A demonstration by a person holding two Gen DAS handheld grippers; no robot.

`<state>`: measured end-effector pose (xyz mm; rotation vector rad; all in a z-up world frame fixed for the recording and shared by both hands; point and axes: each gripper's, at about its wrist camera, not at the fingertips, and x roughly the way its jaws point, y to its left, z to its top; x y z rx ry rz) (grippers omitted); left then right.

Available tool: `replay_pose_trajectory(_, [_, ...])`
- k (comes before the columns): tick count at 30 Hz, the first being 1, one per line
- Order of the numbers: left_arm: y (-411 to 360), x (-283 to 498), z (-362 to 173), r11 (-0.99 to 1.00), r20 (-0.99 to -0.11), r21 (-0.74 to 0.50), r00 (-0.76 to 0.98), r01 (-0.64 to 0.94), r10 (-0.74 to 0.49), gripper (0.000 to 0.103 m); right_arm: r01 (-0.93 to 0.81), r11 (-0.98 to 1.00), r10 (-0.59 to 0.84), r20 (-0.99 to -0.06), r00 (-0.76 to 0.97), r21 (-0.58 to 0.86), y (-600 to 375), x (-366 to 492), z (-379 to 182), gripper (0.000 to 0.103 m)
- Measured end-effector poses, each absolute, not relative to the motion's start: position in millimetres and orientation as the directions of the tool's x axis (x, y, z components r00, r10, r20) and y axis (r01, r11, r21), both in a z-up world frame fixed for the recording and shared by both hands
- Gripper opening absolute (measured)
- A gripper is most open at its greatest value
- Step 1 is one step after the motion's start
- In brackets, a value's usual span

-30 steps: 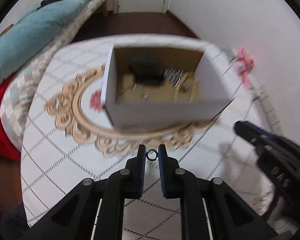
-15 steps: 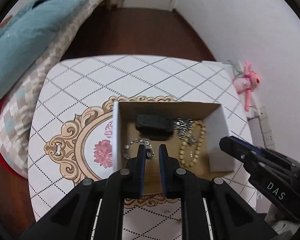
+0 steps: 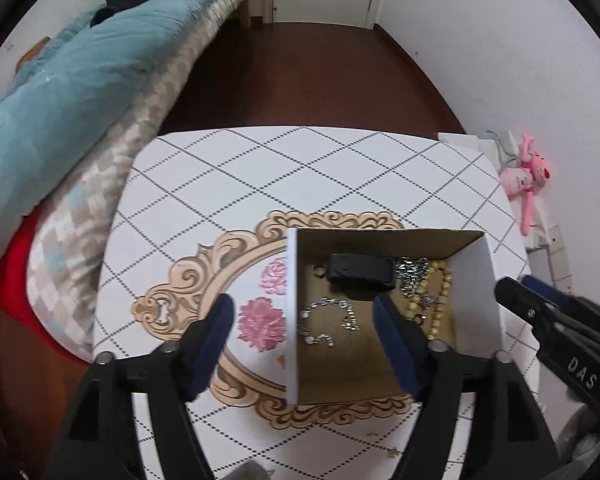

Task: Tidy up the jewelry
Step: 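Lower both black rings into the white box and open both tools, then lift both tools out of the box toward the gold earrings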

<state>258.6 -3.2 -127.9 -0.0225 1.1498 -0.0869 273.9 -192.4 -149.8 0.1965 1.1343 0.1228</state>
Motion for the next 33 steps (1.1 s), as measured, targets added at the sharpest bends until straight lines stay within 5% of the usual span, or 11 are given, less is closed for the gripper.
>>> replay_pose_trajectory(2, [-2.8, 255.7, -127.9, 0.998, -0.904, -0.031, 0.425, 0.056, -0.052, 0.095, 0.014, 0.994, 0.090, -0.901, 0.424, 0.106, -188.7, 269.5, -149.2, 0.071])
replay_pose_trajectory(4, [-1.5, 251.5, -129.1, 0.998, -0.895, -0.015, 0.444, 0.059, -0.040, 0.103, 0.013, 1.000, 0.010, -0.900, 0.436, 0.017, -184.3, 264.4, -148.7, 0.093])
replay_pose_trajectory(5, [-1.3, 249.8, -129.7, 0.998, -0.892, -0.011, 0.451, 0.062, -0.038, 0.103, 0.013, 1.000, -0.026, -0.899, 0.438, -0.022, -182.8, 262.4, -149.1, 0.097])
replay_pose_trajectory(25, [8.1, 190.8, -104.7, 0.999, -0.847, 0.042, 0.531, 0.027, 0.021, 0.103, 0.055, 0.998, -0.067, -0.849, 0.525, -0.044, -181.3, 201.8, -110.1, 0.103])
replay_pose_trajectory(33, [15.4, 150.7, -138.4, 0.998, -0.895, 0.064, 0.443, 0.016, 0.050, 0.103, 0.022, 1.000, -0.016, -0.875, 0.484, -0.006, -169.9, 159.0, -131.4, 0.103])
